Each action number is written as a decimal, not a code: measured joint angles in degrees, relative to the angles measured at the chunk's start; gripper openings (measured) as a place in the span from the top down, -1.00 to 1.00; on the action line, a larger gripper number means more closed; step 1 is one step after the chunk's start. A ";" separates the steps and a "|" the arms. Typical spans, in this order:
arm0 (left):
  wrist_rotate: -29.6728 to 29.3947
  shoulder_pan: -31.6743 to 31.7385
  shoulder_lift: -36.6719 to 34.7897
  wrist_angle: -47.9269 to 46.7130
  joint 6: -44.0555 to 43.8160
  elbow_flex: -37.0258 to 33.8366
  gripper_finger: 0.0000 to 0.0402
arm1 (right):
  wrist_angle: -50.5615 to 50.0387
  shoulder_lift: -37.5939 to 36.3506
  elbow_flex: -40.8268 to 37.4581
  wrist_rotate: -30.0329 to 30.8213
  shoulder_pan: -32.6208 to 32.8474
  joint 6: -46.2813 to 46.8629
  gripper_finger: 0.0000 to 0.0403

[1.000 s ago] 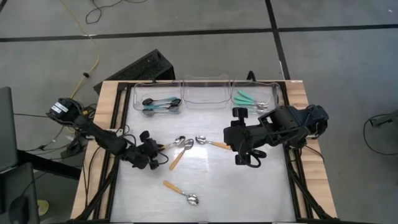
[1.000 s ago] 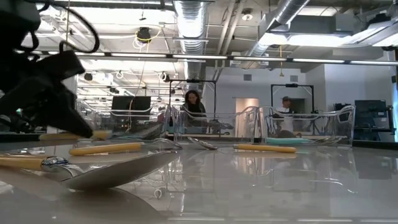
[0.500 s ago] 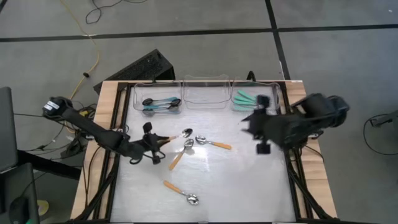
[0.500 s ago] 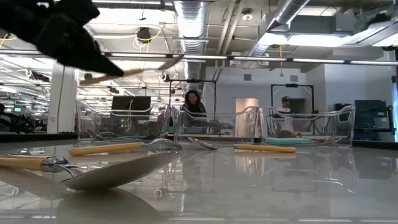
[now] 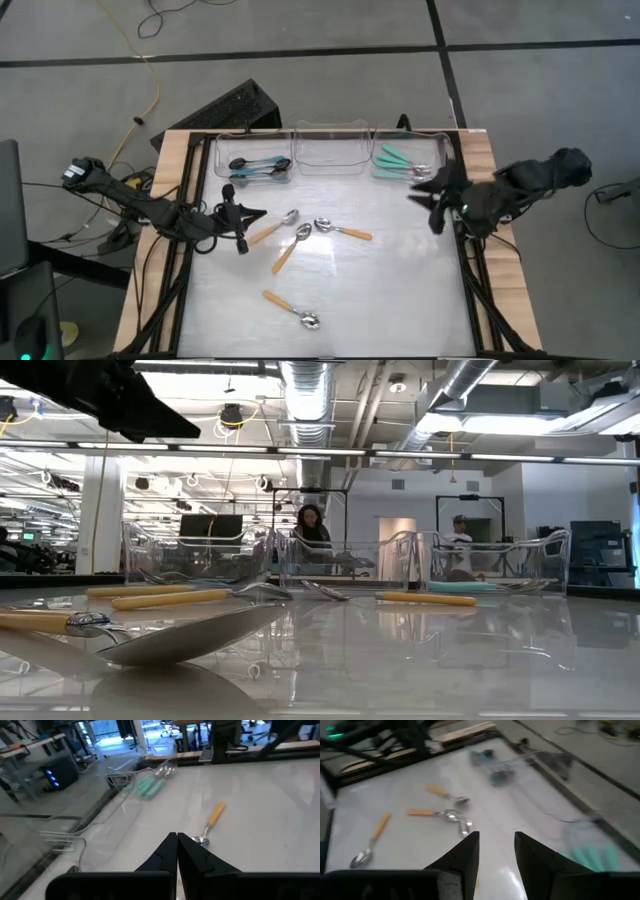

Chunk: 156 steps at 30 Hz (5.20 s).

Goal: Sort silverware by color (type)
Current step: Put the middle left yellow spoon into the top center transparent bin

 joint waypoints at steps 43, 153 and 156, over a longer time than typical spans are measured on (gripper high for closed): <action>10.42 5.71 21.14 26.73 -13.11 -18.60 -0.22 | 20.47 17.29 -14.17 -1.96 -0.02 -2.70 -0.16; 15.79 5.77 16.13 71.62 12.92 -18.32 0.81 | 99.14 25.27 -35.31 -20.97 -20.37 -29.74 -0.11; 16.16 5.77 16.13 71.60 12.92 -18.32 0.81 | 99.17 25.27 -35.31 -20.91 -20.40 -29.87 -0.11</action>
